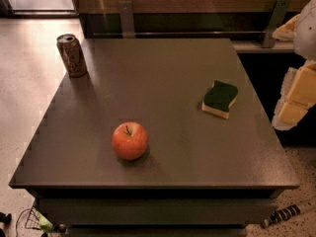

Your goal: Move sponge near orange can

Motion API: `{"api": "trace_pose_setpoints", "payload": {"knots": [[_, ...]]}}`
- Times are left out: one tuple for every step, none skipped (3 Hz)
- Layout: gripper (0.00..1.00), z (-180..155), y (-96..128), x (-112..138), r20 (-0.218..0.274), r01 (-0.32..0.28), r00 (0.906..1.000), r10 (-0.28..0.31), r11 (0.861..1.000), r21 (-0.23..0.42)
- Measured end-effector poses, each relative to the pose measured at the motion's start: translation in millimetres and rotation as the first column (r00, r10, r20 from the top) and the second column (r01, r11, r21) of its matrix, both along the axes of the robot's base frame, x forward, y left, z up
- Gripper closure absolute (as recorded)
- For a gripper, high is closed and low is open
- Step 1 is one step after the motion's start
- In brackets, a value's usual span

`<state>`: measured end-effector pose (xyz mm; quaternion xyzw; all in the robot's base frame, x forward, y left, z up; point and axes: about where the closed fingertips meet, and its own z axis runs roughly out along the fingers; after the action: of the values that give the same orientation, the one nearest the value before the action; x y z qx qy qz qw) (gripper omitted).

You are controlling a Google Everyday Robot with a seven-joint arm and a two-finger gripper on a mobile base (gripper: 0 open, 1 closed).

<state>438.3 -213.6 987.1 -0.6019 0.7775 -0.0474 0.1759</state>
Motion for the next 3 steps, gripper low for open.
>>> {"api": "trace_pose_setpoints", "payload": {"knots": [[0.0,0.1,0.0,0.0,0.0,0.0,1.0,0.0,1.0,0.0],[0.0,1.8,0.0,2.5,0.014,0.005,0.9999,-0.005,1.0,0.016],[0.0,-1.2,0.3,10.8,0.036,0.021,0.9991,-0.024,0.996,0.087]]}}
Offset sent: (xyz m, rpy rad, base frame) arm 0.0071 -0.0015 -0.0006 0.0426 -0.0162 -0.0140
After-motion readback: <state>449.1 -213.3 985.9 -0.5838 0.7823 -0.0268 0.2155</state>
